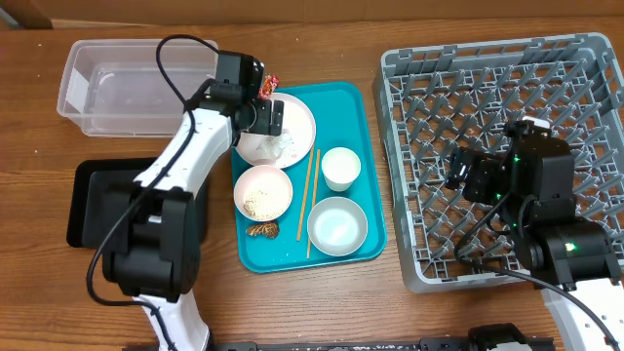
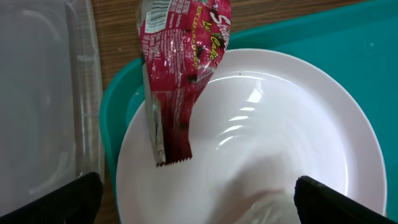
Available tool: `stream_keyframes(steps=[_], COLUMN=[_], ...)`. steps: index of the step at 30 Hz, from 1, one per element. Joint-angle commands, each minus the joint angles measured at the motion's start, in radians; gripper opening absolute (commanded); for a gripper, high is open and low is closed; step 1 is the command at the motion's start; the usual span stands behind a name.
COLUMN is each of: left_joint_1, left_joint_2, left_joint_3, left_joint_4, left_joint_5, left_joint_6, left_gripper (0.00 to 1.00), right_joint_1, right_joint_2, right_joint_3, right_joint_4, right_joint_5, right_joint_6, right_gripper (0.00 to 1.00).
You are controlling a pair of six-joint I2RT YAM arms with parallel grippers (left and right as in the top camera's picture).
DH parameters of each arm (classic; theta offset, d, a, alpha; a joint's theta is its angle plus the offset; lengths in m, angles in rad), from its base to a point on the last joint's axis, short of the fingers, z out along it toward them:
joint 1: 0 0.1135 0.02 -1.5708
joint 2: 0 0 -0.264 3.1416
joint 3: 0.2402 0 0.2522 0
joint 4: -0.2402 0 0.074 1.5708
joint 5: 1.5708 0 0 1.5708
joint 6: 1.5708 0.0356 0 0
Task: Sort waste into correct bins and load items into the dishwasher
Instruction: 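Reach the left gripper to the red wrapper on the white plate and grasp, then lift the red wrapper with the left gripper and drop it into the clear bin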
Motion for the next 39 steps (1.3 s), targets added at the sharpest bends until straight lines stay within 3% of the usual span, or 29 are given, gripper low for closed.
stream_keyframes(steps=[1,27,35,39], left_joint_1=[-0.014,-0.014,-0.015,-0.015], left_joint_2=[0.044,0.128,0.128,0.128], left_joint_3=[0.023,0.022,0.022,0.022], left_joint_4=[0.034,0.163,0.174,0.170], left_joint_5=[-0.013,-0.092,-0.093,-0.094], left_joint_6=[0.030,0.037,0.036,0.036], left_gripper=[1.00,0.98,0.69,0.61], right_joint_1=[0.000,0.000,0.000,0.000], right_joint_2=[-0.007,-0.007,-0.007,-0.007], right_joint_3=[0.032,0.032,0.032,0.032], right_joint_4=[0.005,0.005,0.005,0.005], right_joint_5=[-0.001,-0.001,-0.001,-0.001], right_joint_6=[-0.002,-0.002,-0.002,-0.002], right_gripper=[1.00,1.00,1.00,1.00])
